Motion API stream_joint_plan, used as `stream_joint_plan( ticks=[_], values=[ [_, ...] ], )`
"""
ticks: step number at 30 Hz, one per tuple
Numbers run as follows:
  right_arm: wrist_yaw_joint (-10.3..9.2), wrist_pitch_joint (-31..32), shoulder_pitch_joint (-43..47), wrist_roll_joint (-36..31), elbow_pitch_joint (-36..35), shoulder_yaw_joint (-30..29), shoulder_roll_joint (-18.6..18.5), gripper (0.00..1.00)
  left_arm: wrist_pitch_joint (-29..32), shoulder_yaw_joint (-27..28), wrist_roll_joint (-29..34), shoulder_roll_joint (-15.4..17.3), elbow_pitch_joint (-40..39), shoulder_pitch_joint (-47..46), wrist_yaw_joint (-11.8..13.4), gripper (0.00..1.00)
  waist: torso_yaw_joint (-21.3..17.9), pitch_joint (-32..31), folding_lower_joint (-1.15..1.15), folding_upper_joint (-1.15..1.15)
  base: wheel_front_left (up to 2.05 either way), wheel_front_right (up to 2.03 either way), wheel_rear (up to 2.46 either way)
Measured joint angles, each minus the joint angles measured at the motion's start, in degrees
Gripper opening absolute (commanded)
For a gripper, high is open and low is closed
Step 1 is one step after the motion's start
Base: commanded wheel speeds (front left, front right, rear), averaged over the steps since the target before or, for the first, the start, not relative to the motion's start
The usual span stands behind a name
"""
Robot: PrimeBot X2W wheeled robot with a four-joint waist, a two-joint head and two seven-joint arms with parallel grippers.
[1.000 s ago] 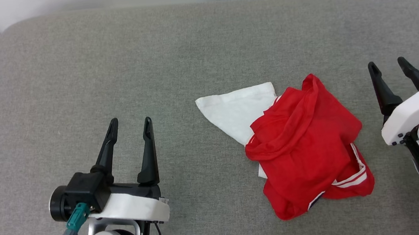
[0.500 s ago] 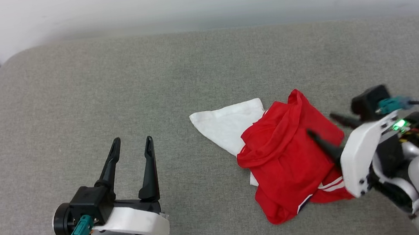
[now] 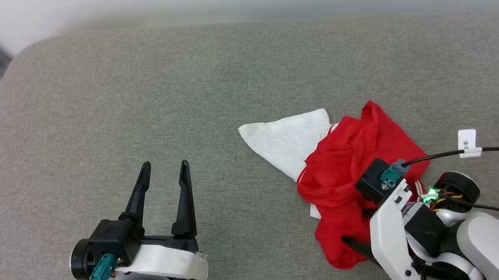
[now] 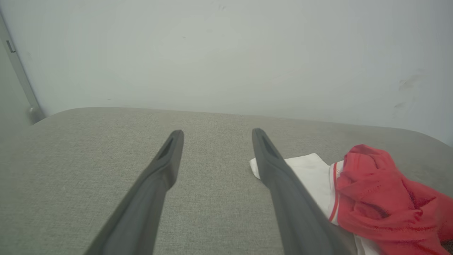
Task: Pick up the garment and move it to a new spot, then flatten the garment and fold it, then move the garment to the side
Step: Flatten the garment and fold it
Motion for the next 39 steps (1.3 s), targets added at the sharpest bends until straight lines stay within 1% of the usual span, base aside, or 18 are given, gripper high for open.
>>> stream_joint_plan(
  ticks=[3, 4, 5, 6, 9, 12, 15, 19, 24, 31, 35, 36, 37, 38, 39],
  values=[
    [0.00, 0.5, -0.6, 0.5, 1.0, 0.7, -0.3, 1.00, 0.0, -0.1, -0.1, -0.2, 0.0, -0.1, 0.0, 1.00, 0.6, 0.9, 0.00, 0.00, 0.00, 0.00, 0.00],
    [0.00, 0.4, -0.8, 0.7, 1.2, 0.7, -0.3, 0.50, 0.0, -0.1, -0.1, -0.2, 0.0, -0.1, 0.0, 1.00, 0.7, 1.1, 0.00, 0.00, 0.00, 0.00, 0.00],
    [0.00, 0.1, -1.1, 0.8, 1.2, 0.8, -0.3, 0.08, 0.0, -0.1, -0.1, -0.2, 0.0, -0.1, 0.1, 1.00, 0.8, 1.2, 0.00, 0.00, 0.00, 0.00, 0.00],
    [0.00, -0.6, -1.5, 0.8, 1.1, 0.7, -0.3, 0.00, 0.0, 0.0, -0.1, -0.3, 0.1, -0.1, 0.1, 1.00, 0.8, 1.3, 0.00, 0.00, 0.00, 0.00, 0.00],
    [0.00, -2.1, -2.8, 0.3, 0.9, 0.0, -0.3, 0.00, 0.0, 0.0, -0.1, -0.4, 0.1, -0.2, 0.2, 1.00, 0.6, 1.3, 0.00, 0.00, 0.00, 0.00, 0.00],
    [0.00, -5.1, -4.6, -1.0, 0.4, -1.8, -0.2, 0.00, 0.0, 0.1, 0.0, -0.4, 0.1, -0.5, 0.2, 1.00, 0.2, 1.2, 0.00, 0.00, 0.00, 0.00, 0.00],
    [0.00, -8.1, -6.5, -2.5, 0.7, -5.9, 0.4, 0.00, 0.0, 0.4, 0.1, -0.4, -0.1, -0.7, 0.2, 1.00, -0.4, 1.3, 0.00, 0.00, 0.00, 0.00, 0.00],
    [0.00, -11.0, -9.8, -4.2, 3.0, -13.0, 1.6, 0.00, 0.0, 0.4, 0.1, -0.4, -0.4, -1.1, 0.0, 1.00, -0.9, 2.1, 0.00, 0.00, 0.00, 0.00, 0.00],
    [0.00, -14.1, -13.4, -6.3, 9.8, -21.3, 1.6, 0.00, 0.0, 0.1, 0.2, -0.4, -0.7, -2.3, -0.1, 1.00, -1.2, 4.3, 0.00, 0.00, 0.00, 0.00, 0.00],
    [0.00, -17.4, -16.4, -6.7, 23.4, -31.0, 1.3, 0.00, 0.0, -0.2, 0.5, -0.4, -0.6, -4.2, -0.5, 1.00, -1.3, 8.1, 0.01, 0.00, 0.00, 0.00, 0.00],
    [0.00, -19.8, -16.3, -6.2, 31.3, -33.4, 1.6, 0.00, 0.0, -0.2, 0.7, -0.5, -0.6, -4.9, -0.8, 1.00, -1.3, 9.8, 0.01, 0.00, 0.00, 0.00, 0.00],
    [0.00, -20.7, -16.2, -6.1, 32.6, -33.5, 1.7, 0.18, 0.0, -0.2, 0.8, -0.5, -0.6, -5.1, -0.9, 1.00, -1.4, 10.1, 0.01, 0.00, 0.00, 0.00, 0.00],
    [0.00, -21.6, -16.2, -6.1, 33.9, -33.3, 1.9, 0.44, 0.0, -0.2, 0.8, -0.5, -0.6, -5.2, -0.9, 1.00, -1.5, 10.3, 0.01, 0.00, 0.00, 0.00, 0.00],
    [0.00, -22.6, -16.2, -5.9, 35.1, -33.3, 2.2, 1.00, 0.0, -0.2, 0.8, -0.5, -0.6, -5.4, -1.0, 1.00, -1.6, 10.4, 0.01, 0.00, 0.00, 0.00, 0.00],
    [0.00, -23.8, -16.2, -5.8, 35.8, -33.1, 2.6, 1.00, 0.0, -0.1, 1.0, -0.5, -0.6, -5.5, -1.0, 1.00, -1.8, 10.5, 0.01, 0.00, 0.00, 0.00, 0.00]
  ],
)
